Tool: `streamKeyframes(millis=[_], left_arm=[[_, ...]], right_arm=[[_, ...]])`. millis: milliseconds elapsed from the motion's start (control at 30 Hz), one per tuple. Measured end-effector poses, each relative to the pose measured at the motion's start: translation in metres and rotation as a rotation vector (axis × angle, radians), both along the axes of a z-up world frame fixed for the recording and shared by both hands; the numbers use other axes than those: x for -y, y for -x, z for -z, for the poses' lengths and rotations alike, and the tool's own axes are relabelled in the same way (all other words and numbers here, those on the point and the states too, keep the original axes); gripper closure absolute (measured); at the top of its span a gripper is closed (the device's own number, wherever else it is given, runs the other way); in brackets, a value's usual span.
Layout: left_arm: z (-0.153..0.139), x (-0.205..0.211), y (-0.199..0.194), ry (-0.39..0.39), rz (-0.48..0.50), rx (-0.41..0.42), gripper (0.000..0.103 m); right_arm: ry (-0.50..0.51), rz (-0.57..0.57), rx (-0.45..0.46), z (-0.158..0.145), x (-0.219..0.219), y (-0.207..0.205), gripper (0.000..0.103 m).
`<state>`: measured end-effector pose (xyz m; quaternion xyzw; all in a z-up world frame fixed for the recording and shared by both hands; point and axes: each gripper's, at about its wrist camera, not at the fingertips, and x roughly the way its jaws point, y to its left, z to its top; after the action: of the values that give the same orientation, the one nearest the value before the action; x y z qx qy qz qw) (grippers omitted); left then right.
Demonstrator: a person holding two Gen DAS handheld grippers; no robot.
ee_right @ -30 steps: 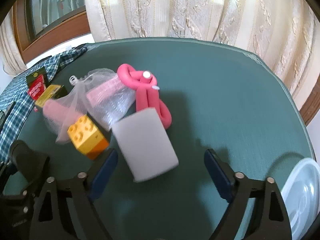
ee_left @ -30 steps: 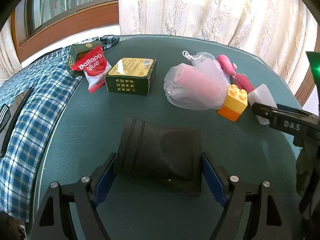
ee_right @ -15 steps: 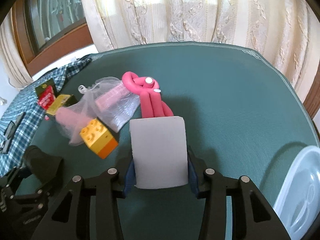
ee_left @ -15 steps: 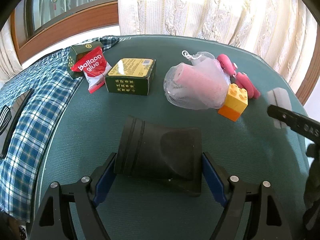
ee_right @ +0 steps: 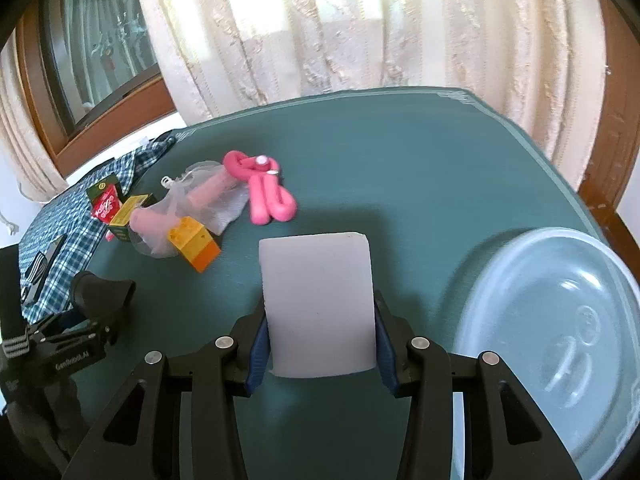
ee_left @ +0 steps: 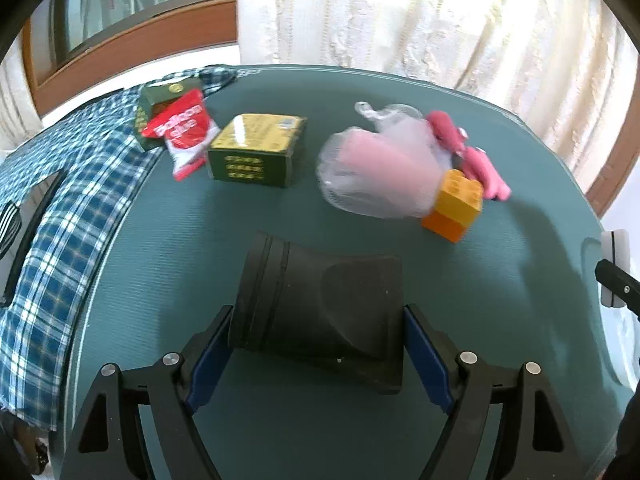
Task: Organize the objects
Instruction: 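Carry the black cup and white sponge into the clear basin and release both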
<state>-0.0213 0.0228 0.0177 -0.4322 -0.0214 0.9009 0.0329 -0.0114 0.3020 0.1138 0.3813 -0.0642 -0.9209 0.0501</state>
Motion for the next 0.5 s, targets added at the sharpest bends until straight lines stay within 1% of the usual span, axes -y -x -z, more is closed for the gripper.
streamKeyframes(millis=[200, 500], left_arm=[[-0.015, -0.031, -0.006, 0.022, 0.083, -0.036, 0.019], [-0.033, -0.091, -0.009, 0.054, 0.219, -0.078, 0.019]], right_arm=[[0.013, 0.056, -0.010, -0.005, -0.030, -0.019, 0.057], [0.028, 0.219, -0.031, -0.012, -0.099, -0.040, 0.057]])
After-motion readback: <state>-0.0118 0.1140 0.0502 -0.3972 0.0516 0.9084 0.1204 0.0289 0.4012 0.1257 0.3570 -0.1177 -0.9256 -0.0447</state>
